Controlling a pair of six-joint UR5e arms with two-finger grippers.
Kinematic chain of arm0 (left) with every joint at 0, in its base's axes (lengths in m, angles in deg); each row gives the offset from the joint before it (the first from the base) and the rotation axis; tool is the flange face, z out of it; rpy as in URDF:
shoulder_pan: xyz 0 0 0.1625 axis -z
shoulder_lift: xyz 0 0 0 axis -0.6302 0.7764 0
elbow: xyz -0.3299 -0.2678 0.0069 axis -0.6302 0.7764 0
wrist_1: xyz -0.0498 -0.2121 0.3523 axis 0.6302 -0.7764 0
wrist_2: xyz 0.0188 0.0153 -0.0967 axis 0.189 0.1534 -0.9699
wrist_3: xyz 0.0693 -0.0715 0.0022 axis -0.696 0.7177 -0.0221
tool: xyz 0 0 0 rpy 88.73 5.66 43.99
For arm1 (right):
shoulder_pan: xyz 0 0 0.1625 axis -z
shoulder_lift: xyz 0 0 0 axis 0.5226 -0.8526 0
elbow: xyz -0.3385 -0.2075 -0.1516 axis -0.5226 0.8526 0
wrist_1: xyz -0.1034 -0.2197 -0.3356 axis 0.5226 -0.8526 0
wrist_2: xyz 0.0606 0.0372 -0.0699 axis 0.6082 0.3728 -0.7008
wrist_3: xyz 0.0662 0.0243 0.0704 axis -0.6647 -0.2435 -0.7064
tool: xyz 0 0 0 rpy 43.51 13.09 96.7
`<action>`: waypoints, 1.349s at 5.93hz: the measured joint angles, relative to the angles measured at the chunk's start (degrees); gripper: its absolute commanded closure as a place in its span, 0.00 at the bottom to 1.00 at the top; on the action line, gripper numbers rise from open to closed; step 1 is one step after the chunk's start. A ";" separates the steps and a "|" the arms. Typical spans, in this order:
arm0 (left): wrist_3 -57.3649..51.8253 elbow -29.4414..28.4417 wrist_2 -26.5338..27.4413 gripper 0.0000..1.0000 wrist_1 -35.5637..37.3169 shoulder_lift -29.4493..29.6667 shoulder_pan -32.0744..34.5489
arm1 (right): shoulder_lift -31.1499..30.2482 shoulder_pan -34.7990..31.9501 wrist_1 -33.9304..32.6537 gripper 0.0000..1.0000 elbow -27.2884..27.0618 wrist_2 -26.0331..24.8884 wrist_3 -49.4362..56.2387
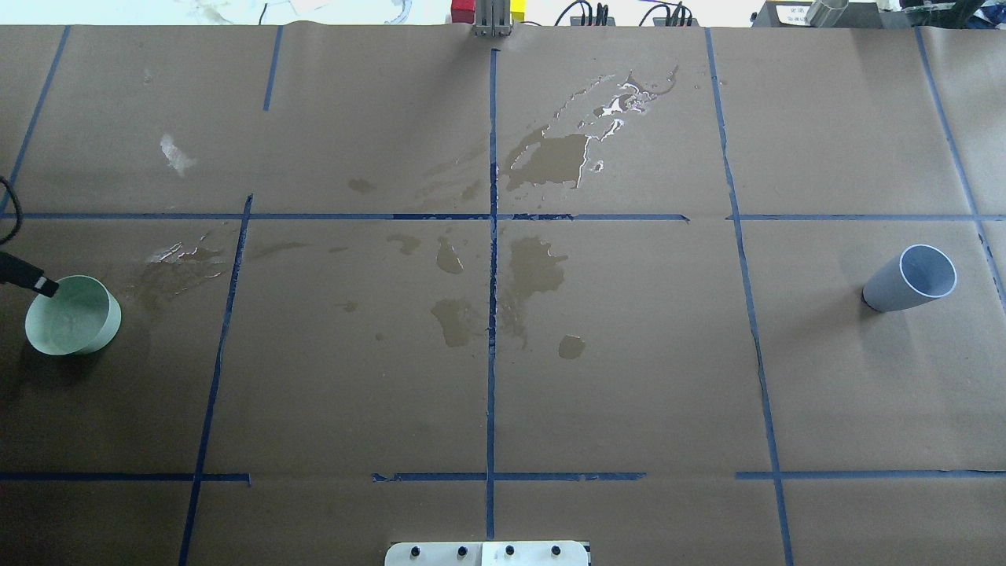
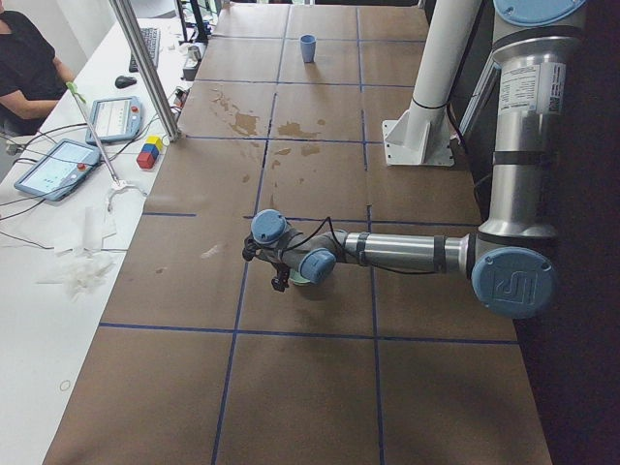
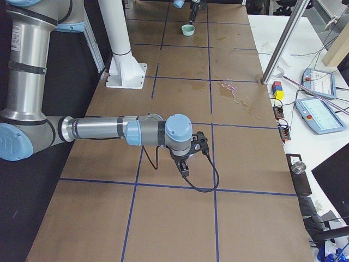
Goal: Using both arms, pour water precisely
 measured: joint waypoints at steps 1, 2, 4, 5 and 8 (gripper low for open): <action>0.04 1.89 0.38 0.00 0.46 -1.52 4.78 | -0.44 0.00 0.02 0.00 -0.16 -0.13 0.00; -0.05 2.58 0.62 0.00 1.57 -2.46 9.39 | -0.88 0.00 0.10 0.00 -0.05 -0.75 -0.02; -1.89 2.84 0.81 0.00 6.12 -3.00 13.89 | -1.51 0.06 0.37 0.00 0.30 -2.28 -0.44; -6.59 3.24 0.85 0.00 11.16 -2.93 15.62 | -1.63 0.08 0.43 0.00 0.34 -2.43 -0.59; -23.22 10.65 8.31 0.00 32.23 -2.99 22.24 | -1.77 0.09 0.79 0.00 0.60 -2.39 -0.79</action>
